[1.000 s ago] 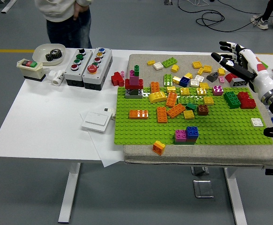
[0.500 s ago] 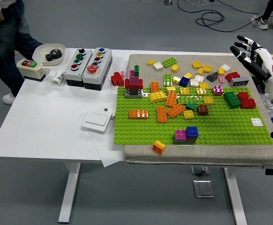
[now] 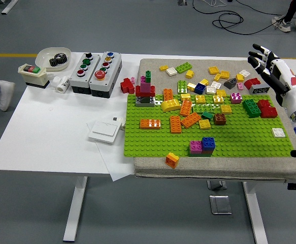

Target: Pick up the brick,pile it on top of brick,press brick,pick up the brick,pile it on top of brick,press brick

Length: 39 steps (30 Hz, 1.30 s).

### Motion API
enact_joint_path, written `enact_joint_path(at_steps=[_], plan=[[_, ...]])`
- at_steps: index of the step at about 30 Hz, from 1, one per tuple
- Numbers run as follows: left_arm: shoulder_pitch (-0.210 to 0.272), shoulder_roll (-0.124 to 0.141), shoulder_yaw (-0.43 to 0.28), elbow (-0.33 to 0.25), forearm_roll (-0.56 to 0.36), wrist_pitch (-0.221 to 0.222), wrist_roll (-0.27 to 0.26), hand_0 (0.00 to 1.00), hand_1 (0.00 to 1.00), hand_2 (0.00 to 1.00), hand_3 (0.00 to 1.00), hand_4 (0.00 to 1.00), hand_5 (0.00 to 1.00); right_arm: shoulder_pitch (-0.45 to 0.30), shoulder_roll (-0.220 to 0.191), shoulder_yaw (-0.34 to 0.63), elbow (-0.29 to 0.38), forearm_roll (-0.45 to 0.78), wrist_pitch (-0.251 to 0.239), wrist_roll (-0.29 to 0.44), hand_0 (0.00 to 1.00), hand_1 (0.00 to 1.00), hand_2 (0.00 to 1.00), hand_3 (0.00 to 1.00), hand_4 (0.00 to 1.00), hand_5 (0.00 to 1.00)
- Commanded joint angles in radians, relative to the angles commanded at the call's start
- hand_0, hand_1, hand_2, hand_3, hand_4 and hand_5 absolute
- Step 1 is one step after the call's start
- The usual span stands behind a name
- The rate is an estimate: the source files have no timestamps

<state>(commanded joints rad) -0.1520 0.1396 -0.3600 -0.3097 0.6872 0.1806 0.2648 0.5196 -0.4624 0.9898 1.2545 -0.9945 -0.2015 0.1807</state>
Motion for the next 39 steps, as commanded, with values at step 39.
enact_joint_path(at_steps=[39], plan=[[0.008, -0.014, 0.014, -0.008, 0.001, -0.004, -0.004, 0.698, 0.720, 0.744, 0.608, 0.713, 0.683, -0.084, 0.013, 0.050, -0.003, -0.052, -0.008, 0.028, 0.780, 0.762, 0.830, 0.863, 0.998, 0.543]])
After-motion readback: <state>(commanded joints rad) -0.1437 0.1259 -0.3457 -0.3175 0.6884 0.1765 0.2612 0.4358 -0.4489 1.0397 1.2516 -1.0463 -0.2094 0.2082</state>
